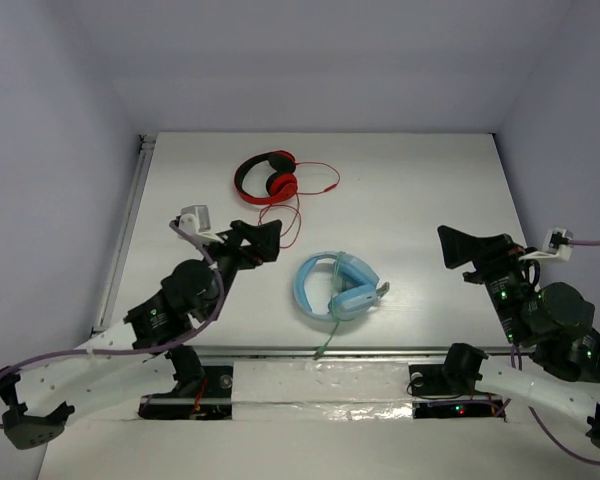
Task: Wrap the headphones
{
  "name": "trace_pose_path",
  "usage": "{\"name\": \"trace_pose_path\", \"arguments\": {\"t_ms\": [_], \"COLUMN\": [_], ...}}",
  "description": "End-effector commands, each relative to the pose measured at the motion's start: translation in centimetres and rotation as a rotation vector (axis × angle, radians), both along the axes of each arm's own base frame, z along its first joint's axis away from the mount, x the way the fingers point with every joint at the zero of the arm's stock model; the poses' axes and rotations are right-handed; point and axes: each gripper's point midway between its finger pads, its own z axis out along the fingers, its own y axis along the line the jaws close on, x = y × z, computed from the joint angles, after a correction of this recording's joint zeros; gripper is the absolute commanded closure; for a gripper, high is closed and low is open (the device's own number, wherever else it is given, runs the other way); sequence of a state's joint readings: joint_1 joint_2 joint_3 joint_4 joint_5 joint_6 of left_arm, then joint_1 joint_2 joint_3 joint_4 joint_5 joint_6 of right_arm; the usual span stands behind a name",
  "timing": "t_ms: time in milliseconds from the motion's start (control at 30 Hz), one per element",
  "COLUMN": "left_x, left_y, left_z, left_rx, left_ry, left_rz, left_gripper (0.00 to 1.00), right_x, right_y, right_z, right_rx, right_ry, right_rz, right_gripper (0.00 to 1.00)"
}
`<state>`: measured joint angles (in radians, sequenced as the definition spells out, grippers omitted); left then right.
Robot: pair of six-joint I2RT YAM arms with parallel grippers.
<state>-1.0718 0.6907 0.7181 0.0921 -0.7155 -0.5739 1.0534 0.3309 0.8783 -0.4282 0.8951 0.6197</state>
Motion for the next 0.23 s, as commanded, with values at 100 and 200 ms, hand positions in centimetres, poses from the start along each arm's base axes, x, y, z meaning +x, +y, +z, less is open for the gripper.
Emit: {"name": "trace_pose_path", "arguments": {"t_ms": [100,200], "left_x": [-1.12,-1.17], "left_y": [1.93,1.51], "left_z": [2.06,1.34], "left_rx": [0.005,0.004], "left_ry": [-0.070,-0.057], "left_rz": [-0.014,-0.029], "left_gripper": [0.01,0.01], "right_x": [-0.22,-0.37], "right_y": [-1.06,-0.75], "right_z": [-0.01,0.06], "right_rx": [-0.038,-0.030], "right_ry": [-0.005,-0.011], "right_rz": [-0.022,0.000], "right_gripper": [0.00,0.00]}}
